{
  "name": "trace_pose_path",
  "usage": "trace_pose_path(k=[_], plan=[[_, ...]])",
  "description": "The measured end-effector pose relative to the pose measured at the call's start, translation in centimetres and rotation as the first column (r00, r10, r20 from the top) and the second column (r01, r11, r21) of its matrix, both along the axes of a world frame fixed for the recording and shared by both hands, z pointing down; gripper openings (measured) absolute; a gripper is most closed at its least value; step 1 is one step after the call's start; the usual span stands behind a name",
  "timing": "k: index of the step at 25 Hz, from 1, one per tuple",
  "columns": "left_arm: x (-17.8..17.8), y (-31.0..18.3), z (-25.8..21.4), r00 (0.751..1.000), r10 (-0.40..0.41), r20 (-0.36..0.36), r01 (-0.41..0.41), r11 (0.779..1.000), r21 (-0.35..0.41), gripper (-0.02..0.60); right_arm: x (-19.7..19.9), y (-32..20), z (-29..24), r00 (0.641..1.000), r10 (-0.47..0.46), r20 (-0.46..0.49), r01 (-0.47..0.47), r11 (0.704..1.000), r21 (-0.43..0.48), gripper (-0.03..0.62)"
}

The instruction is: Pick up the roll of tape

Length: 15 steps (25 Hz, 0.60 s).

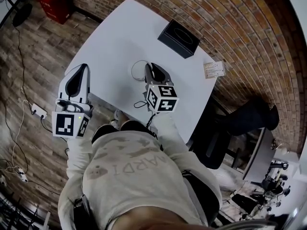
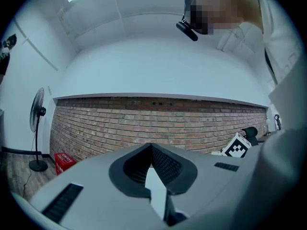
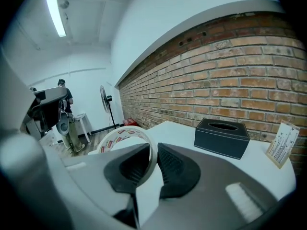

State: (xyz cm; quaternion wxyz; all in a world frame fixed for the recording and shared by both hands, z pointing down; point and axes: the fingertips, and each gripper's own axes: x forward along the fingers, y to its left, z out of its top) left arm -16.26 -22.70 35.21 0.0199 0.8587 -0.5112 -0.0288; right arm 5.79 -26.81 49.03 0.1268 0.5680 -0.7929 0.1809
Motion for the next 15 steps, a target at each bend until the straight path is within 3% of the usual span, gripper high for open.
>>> trace_pose_path(k=[15], plan=[[1.6, 3.8, -1.6, 0.999, 0.038, 0.008, -0.038, 0.999, 0.035, 0.006, 1.1, 5.3, -4.9, 1.000, 0.022, 0.018, -0.024, 0.991, 0.135, 0.062]])
